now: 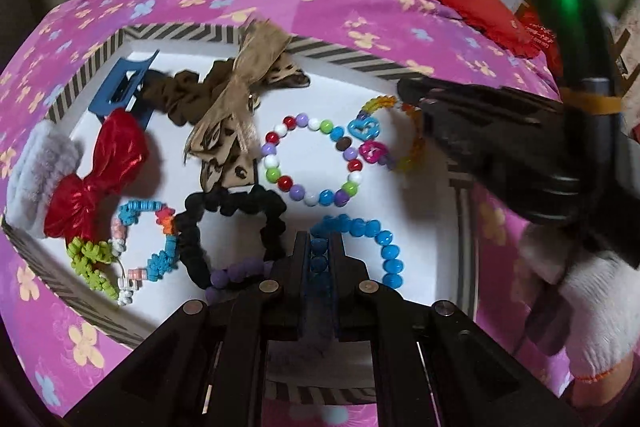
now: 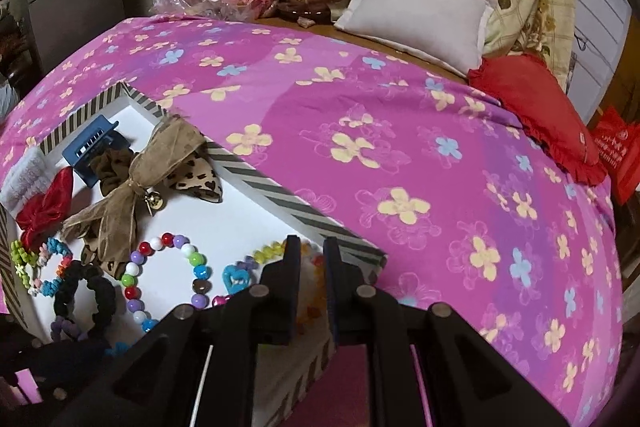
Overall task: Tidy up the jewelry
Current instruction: 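Lift the blue bracelet into the box with the left tool while the right tool releases the amber bracelet there, then open and withdraw both tools from the box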
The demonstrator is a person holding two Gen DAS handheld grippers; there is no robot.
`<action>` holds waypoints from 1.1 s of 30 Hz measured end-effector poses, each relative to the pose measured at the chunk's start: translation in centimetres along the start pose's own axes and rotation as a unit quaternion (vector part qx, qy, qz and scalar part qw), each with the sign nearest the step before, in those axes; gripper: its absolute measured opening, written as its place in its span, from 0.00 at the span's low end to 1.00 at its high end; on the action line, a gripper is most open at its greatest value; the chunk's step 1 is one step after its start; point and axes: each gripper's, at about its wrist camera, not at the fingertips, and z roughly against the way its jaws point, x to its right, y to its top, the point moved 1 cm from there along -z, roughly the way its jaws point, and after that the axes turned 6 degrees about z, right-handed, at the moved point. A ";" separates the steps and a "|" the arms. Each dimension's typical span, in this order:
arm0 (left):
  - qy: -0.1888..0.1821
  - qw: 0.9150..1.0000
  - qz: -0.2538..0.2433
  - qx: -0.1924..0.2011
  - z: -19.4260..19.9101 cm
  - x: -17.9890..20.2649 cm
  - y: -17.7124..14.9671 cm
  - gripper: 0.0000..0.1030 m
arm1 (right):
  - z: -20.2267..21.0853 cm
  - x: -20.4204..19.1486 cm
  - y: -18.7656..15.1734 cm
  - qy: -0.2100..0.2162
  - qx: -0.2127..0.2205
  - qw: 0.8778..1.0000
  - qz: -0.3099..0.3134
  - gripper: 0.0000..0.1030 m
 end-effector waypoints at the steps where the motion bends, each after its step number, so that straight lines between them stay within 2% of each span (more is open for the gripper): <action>1: 0.001 1.000 0.005 0.000 -0.1 -0.1 -0.1 0.17 | 0.4 0.2 -0.2 0.003 0.005 1.000 -0.011 0.26; 3: 0.001 1.000 0.006 0.004 -0.1 0.0 -0.1 0.17 | 1.6 0.6 -0.6 0.007 0.014 0.999 -0.029 0.38; 4: 0.002 1.000 0.003 0.006 -0.1 0.2 -0.2 0.18 | 2.2 0.8 -0.9 0.010 0.017 0.999 -0.037 0.40; 6: 0.005 1.000 -0.010 0.014 0.3 0.9 -0.5 0.27 | 3.9 1.0 -1.6 0.017 0.027 0.998 -0.046 0.43; 8: -0.003 1.000 -0.016 0.019 0.8 1.2 -0.7 0.36 | 5.7 0.9 -2.4 0.018 0.036 0.998 -0.048 0.51; 10: -0.007 1.000 -0.017 0.022 1.2 1.2 -0.9 0.37 | 7.3 1.0 -3.3 0.014 0.045 0.997 -0.053 0.61; 12: -0.009 1.000 -0.011 0.020 1.9 0.7 -1.2 0.37 | 9.0 1.0 -4.7 0.016 0.051 0.996 -0.066 0.64; 14: -0.011 1.000 -0.009 0.024 2.9 0.1 -1.7 0.37 | 10.1 0.8 -5.8 0.020 0.050 0.996 -0.077 0.65; 21: 0.027 0.997 -0.015 0.069 6.8 -2.2 -3.8 0.38 | 13.1 -1.6 -9.0 0.034 0.058 0.993 -0.097 0.67; 33: 0.063 0.989 -0.001 0.135 12.5 -5.4 -7.5 0.38 | 17.1 -7.8 -11.1 0.023 0.081 0.991 -0.106 0.70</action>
